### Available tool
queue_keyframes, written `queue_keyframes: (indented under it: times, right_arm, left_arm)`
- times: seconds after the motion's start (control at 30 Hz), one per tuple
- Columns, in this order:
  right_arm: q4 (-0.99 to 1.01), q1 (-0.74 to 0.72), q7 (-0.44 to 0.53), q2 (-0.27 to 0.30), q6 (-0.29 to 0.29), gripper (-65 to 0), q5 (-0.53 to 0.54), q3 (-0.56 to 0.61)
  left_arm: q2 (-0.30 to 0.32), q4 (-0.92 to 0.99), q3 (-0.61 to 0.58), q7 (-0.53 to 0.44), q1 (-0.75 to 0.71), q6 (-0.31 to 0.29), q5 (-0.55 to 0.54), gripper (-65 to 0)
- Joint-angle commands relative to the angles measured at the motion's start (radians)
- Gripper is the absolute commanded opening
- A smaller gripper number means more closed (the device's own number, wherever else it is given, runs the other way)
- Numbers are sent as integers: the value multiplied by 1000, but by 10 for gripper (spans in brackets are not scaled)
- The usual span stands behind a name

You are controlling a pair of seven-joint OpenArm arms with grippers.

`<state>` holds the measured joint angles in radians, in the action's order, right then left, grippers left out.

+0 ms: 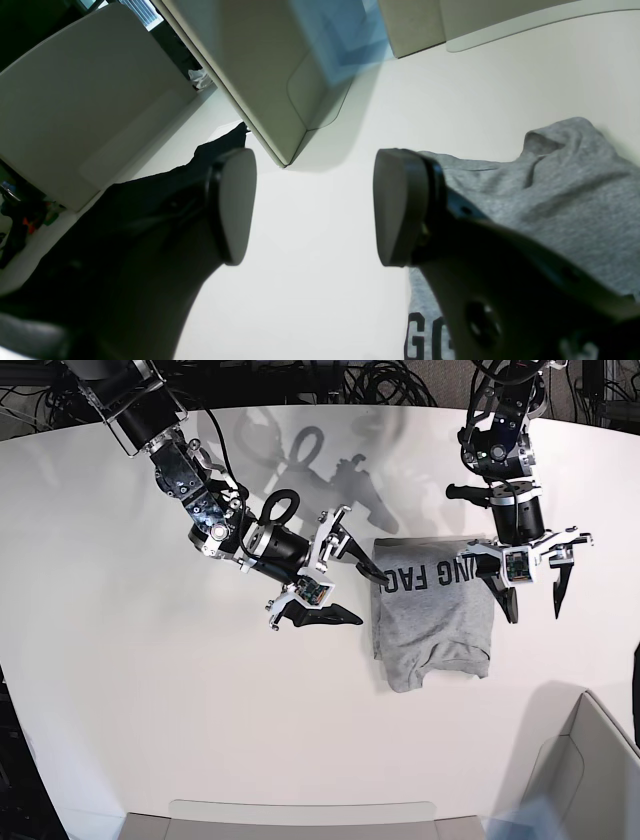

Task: Fold the T-shirt properly
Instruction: 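Press and square the folded shirt's edge with both grippers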

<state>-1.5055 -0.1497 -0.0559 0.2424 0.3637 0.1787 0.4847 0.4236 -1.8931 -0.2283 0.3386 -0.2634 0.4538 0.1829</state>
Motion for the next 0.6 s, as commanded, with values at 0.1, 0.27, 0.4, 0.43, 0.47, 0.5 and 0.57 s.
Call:
queue_keyframes:
  times: [0.1,0.27,0.4,0.43,0.47,0.5,0.57]
  right_arm:
    - [-22,-20,29,-2,-1,-263,9,-4]
    - [-22,-20,29,-2,-1,-263,9,-4]
    - [-22,-20,29,-2,-1,-263,9,-4]
    - [-22,-20,29,-2,-1,-263,9,-4]
    - [-22,-20,29,-2,-1,-263,9,-4]
    - [-22,-20,29,-2,-1,-263,9,-4]
    - [-22,-20,29,-2,-1,-263,9,-4]
  left_arm:
    - [7,-18,2,-19,6,13,17,-268]
    - [7,-20,-1,-19,5,10,17,-242]
    - [7,-23,4,20,5,13,17,-399]
    - [7,-23,7,35,6,15,17,-481]
    - [5,-23,8,44,9,15,17,-566]
    - [5,-23,8,49,11,15,17,-642]
    - [5,-23,8,57,13,15,17,-650]
